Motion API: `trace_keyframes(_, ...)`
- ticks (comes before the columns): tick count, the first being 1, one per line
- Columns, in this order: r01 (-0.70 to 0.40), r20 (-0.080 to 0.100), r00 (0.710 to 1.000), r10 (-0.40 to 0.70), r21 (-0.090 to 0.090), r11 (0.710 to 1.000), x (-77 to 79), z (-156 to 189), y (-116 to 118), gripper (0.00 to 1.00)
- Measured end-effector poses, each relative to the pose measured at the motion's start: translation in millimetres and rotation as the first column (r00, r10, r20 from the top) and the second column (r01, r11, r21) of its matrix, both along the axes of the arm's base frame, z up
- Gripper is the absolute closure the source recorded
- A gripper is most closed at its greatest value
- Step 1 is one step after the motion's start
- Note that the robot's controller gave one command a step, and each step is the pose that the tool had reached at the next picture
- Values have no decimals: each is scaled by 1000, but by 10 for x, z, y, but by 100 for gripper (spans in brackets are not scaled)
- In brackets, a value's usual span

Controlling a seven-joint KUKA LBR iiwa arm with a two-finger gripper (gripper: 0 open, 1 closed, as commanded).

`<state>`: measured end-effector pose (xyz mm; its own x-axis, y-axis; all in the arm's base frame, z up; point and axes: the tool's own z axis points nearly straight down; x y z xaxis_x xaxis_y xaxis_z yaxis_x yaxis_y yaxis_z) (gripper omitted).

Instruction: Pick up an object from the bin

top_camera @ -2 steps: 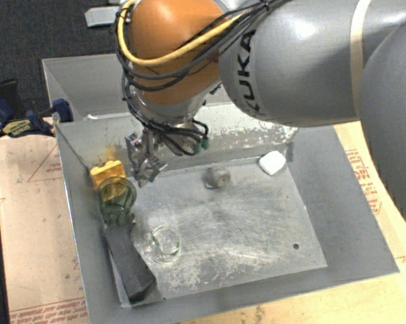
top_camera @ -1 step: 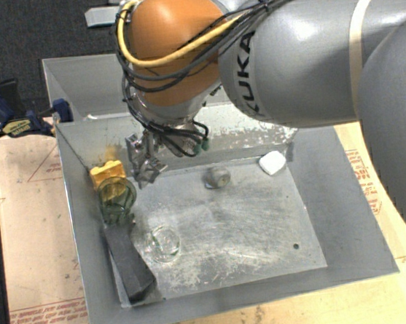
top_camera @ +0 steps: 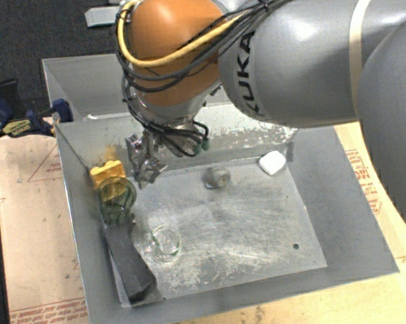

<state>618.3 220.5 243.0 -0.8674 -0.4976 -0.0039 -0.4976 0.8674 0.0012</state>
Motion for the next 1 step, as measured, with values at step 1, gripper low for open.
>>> trace_keyframes(1,-185,-9,983,185,-2,983,-126,293,-79,100)
